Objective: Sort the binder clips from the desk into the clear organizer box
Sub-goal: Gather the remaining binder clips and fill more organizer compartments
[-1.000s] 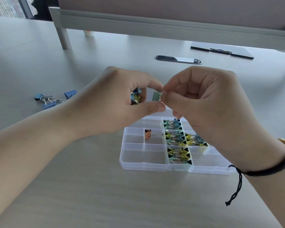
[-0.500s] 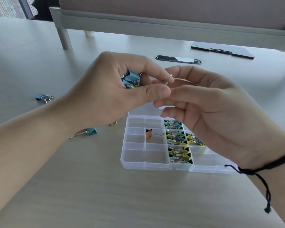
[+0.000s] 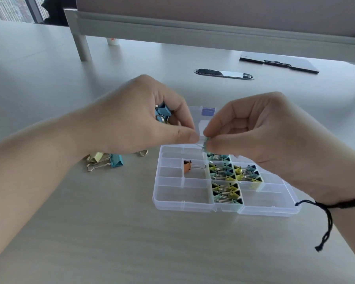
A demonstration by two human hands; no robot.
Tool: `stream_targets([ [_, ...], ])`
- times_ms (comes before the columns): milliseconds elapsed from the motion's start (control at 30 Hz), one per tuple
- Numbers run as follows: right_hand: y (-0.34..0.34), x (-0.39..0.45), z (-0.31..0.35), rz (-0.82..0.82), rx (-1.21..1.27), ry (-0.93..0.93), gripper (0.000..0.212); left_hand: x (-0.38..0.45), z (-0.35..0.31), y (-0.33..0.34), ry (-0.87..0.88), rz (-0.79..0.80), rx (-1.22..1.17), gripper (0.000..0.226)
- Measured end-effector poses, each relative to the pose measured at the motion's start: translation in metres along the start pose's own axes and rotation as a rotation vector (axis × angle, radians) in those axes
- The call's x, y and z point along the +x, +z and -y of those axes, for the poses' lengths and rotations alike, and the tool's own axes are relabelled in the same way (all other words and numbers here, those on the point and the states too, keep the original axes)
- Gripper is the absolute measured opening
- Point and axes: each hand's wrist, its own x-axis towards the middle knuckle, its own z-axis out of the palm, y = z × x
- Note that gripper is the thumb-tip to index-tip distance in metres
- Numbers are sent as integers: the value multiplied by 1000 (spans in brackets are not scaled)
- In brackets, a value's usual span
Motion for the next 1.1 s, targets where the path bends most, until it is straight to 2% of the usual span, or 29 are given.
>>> stream_targets([
  [167, 5, -4, 0, 52, -195, 0, 14, -2, 1, 4, -64, 171, 109, 15],
  [300, 9, -6, 0, 81, -289, -4, 13, -3, 1, 6, -55, 213, 125, 13],
  [533, 12, -7, -1, 95, -406, -14, 8, -4, 1, 10, -56, 209, 119, 13],
  [967, 19, -7, -3, 40, -444, -28, 7, -4, 2, 20, -90, 155, 173, 19],
  [1100, 23, -4, -6, 8, -442, -30, 12, -2, 3, 20, -107, 151, 172, 15],
])
